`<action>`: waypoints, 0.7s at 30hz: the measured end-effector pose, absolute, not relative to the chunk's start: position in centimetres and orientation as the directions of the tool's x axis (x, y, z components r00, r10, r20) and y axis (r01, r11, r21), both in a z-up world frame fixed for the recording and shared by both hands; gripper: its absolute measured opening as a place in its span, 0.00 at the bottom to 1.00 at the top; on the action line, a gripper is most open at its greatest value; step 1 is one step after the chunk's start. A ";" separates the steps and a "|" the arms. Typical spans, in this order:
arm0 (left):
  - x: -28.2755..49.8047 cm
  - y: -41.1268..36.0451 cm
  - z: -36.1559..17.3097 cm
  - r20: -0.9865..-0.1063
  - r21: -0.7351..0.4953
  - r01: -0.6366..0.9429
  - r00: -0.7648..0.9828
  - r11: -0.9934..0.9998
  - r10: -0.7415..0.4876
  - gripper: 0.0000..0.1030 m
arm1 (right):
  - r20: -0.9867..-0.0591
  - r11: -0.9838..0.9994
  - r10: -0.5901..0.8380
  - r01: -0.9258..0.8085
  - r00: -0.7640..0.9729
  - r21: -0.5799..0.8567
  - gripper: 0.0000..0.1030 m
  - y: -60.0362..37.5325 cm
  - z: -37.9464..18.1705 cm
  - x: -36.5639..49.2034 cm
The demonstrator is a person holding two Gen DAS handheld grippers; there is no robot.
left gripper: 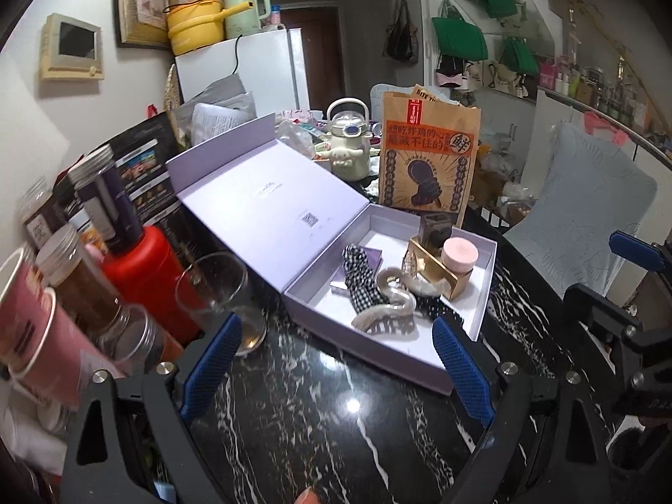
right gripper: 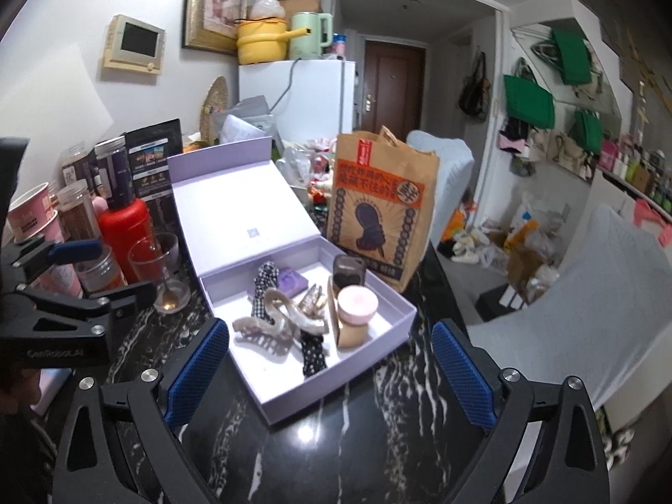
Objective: Organize rigid objects
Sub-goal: 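Withdraw both open tools from the gift box back over the table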
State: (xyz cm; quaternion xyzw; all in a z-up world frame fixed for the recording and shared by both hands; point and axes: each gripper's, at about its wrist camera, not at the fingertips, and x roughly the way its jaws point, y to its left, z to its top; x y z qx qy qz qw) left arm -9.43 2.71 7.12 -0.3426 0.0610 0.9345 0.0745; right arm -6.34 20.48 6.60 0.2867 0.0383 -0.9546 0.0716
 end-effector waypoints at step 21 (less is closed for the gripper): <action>-7.9 1.5 4.5 -0.705 0.007 -0.139 -0.703 -0.990 0.094 0.90 | -0.639 -0.992 -0.074 0.122 -0.766 -0.032 0.96 19.6 3.7 -4.4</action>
